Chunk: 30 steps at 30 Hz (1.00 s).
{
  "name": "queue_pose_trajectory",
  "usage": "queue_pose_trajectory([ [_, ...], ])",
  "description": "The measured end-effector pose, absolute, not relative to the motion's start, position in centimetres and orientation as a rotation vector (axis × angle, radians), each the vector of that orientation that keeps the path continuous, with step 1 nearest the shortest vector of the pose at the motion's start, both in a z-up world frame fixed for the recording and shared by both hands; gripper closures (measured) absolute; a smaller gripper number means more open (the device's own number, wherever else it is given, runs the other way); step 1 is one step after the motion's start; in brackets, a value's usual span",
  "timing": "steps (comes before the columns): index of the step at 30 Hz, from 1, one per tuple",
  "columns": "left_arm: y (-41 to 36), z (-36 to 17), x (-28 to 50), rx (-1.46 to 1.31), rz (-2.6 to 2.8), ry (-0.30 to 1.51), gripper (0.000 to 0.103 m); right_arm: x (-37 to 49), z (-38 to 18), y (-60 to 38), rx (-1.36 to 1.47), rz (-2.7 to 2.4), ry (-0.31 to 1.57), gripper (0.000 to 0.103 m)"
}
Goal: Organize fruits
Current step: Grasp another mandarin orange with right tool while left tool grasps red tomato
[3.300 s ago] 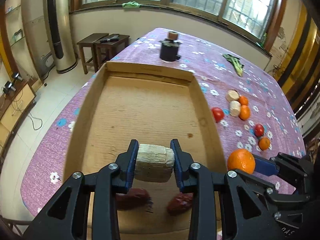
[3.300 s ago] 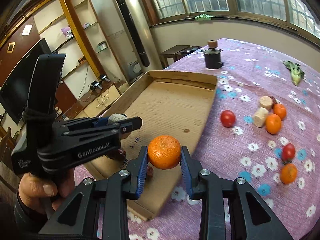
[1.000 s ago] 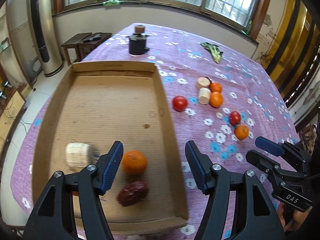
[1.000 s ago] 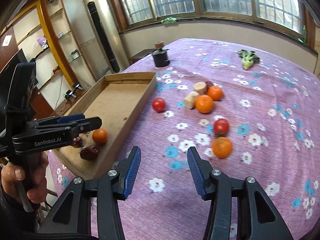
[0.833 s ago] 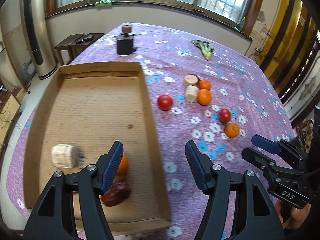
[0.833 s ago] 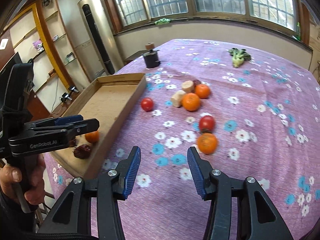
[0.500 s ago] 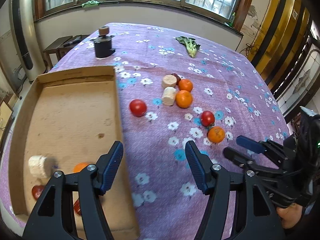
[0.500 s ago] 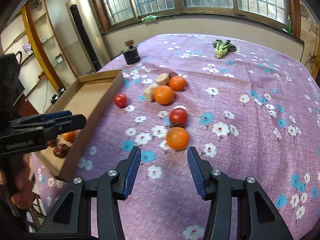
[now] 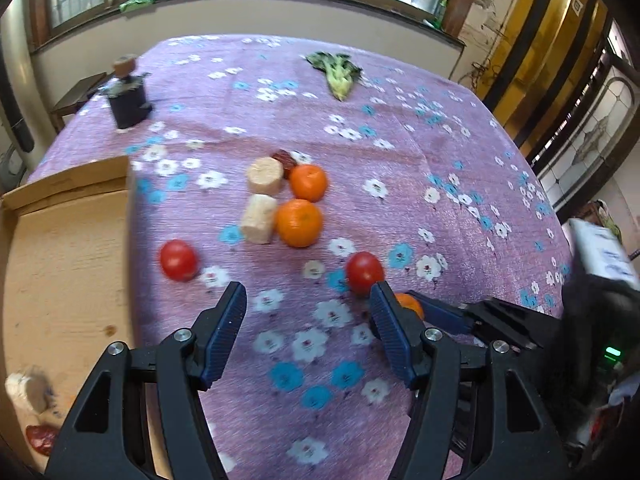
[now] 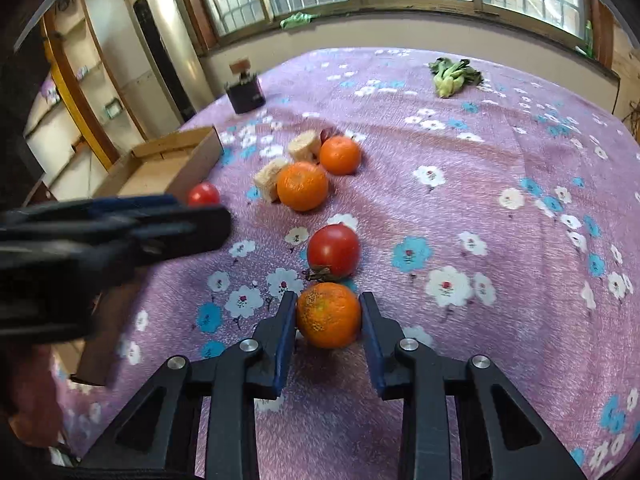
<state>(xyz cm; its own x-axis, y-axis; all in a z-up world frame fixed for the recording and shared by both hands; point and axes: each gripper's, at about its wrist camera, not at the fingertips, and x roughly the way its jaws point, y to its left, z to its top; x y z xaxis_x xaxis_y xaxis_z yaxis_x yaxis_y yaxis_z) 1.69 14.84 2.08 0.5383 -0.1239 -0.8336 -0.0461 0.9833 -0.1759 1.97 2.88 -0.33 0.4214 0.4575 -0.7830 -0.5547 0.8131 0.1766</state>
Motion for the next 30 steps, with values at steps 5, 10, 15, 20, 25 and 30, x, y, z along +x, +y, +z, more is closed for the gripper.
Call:
queue_pose_trajectory([
  [5, 12.2, 0.1, 3.6, -0.157, -0.081, 1.049, 0.040, 1.1, 1.2, -0.8, -0.079, 0.592, 0.911, 0.071],
  [10, 10.1, -1.9, 5.2, -0.108, -0.081, 1.081, 0.045, 1.2, 1.7, -3.7, -0.039, 0.544, 0.910, 0.071],
  [15, 10.0, -1.7, 4.8, -0.086, -0.100, 1.043, 0.077, 1.3, 1.9, -4.8, -0.017, 0.521, 0.908, 0.072],
  [20, 10.8, -0.7, 3.3, -0.062, -0.069, 1.017, 0.077, 0.7, 2.4, -4.5, -0.013, 0.533, 0.899, 0.072],
  [25, 12.5, 0.5, 1.3, -0.067, -0.020, 0.994, 0.077, 0.0, 3.2, -3.2, -0.027, 0.560, 0.881, 0.072],
  [30, 14.1, 1.6, -0.7, -0.066, 0.018, 0.970, 0.077, -0.9, 3.8, -1.6, -0.042, 0.594, 0.871, 0.072],
])
